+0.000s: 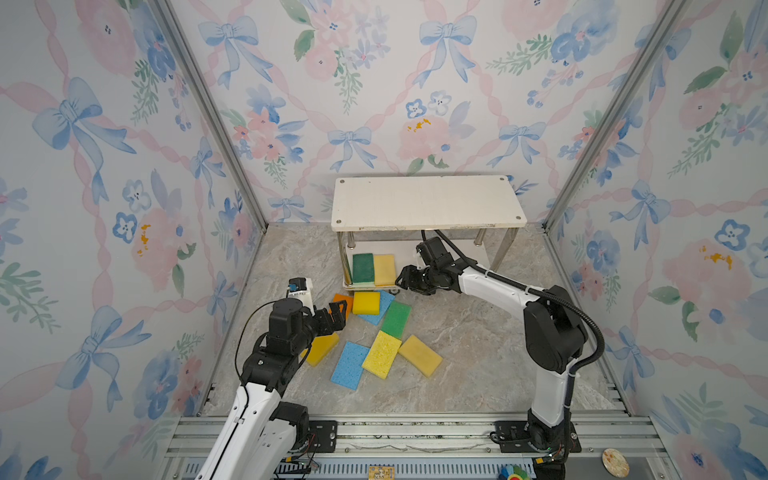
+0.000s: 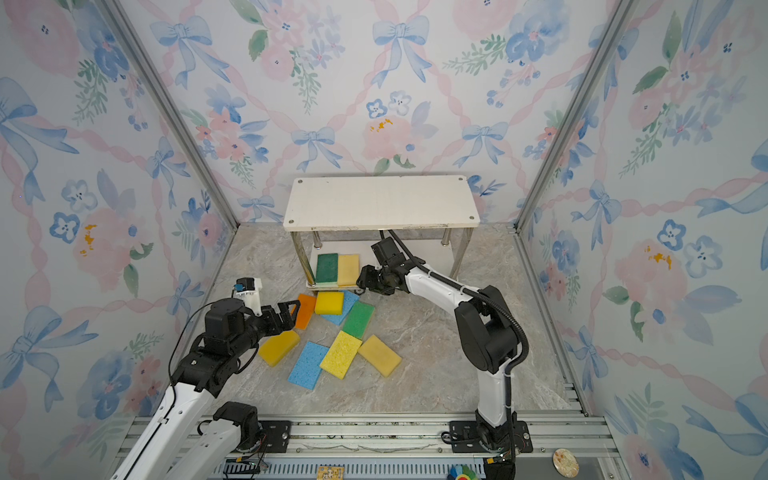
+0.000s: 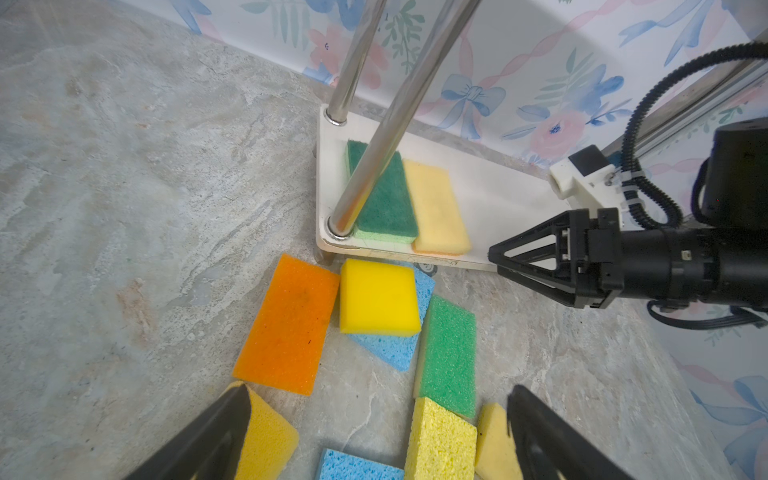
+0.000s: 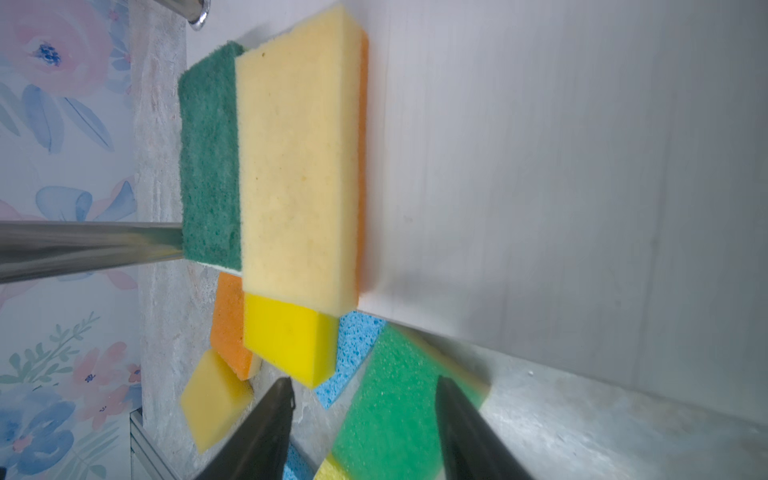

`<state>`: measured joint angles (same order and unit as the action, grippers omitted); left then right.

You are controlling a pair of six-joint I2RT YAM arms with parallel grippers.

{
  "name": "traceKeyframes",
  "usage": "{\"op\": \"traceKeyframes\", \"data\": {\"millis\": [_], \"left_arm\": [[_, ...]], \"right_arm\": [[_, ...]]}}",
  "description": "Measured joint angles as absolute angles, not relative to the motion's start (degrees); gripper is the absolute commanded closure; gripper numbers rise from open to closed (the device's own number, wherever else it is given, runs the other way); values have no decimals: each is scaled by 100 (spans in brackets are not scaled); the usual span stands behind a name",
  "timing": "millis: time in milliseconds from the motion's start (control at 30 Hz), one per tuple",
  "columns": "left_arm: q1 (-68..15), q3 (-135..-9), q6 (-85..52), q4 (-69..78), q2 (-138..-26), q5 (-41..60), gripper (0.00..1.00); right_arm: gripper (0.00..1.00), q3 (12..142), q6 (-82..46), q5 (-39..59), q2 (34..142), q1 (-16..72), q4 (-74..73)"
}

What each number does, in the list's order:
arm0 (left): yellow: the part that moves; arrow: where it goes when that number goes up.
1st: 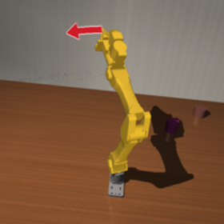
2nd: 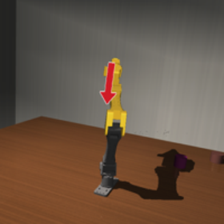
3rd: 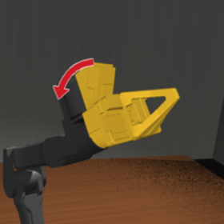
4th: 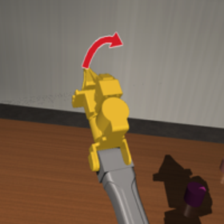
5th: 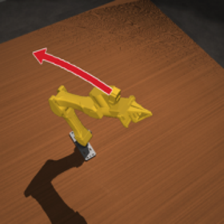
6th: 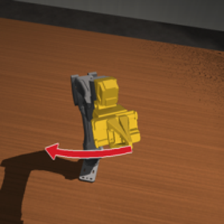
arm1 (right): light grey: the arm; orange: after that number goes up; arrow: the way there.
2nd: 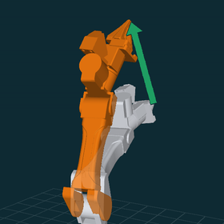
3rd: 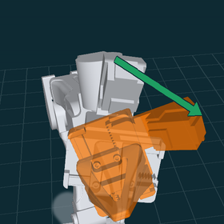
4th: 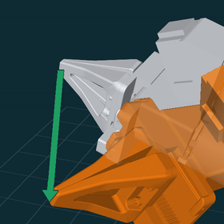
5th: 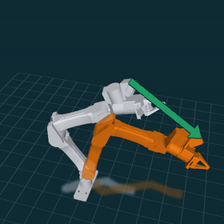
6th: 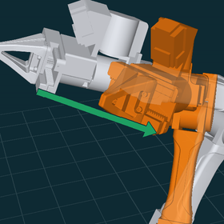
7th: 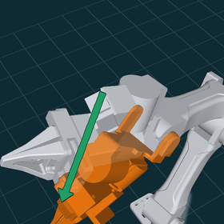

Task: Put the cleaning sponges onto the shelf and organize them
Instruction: 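Open the right gripper and release the pale yellow sponge on the shelf, then withdraw the right gripper, then grasp and lift another pale yellow sponge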

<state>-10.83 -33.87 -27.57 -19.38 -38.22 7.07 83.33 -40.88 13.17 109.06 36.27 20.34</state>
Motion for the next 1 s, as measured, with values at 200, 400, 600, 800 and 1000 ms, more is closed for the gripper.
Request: {"op": "traceKeyframes", "data": {"millis": [200,400,600,800,1000], "left_arm": [[-1083,-3380,-2740,-1925,-3822,843,2],[-1087,-3345,-2700,-1765,-4003,1258,2],[-1431,-3288,-2683,-1673,-4298,1616,2],[-1992,-3275,-2672,-1673,-4453,1747,2],[-2104,-3273,-2672,-1632,-4458,1745,2]], "right_arm": [[39,7393,-3726,1236,9915,3826,2296],[29,6700,-2851,1280,9002,4187,2934],[0,6173,-2176,1238,8569,4713,3693],[3,5996,-1918,915,8613,5140,4025],[3,6093,-1811,259,9299,5612,4086]]}}
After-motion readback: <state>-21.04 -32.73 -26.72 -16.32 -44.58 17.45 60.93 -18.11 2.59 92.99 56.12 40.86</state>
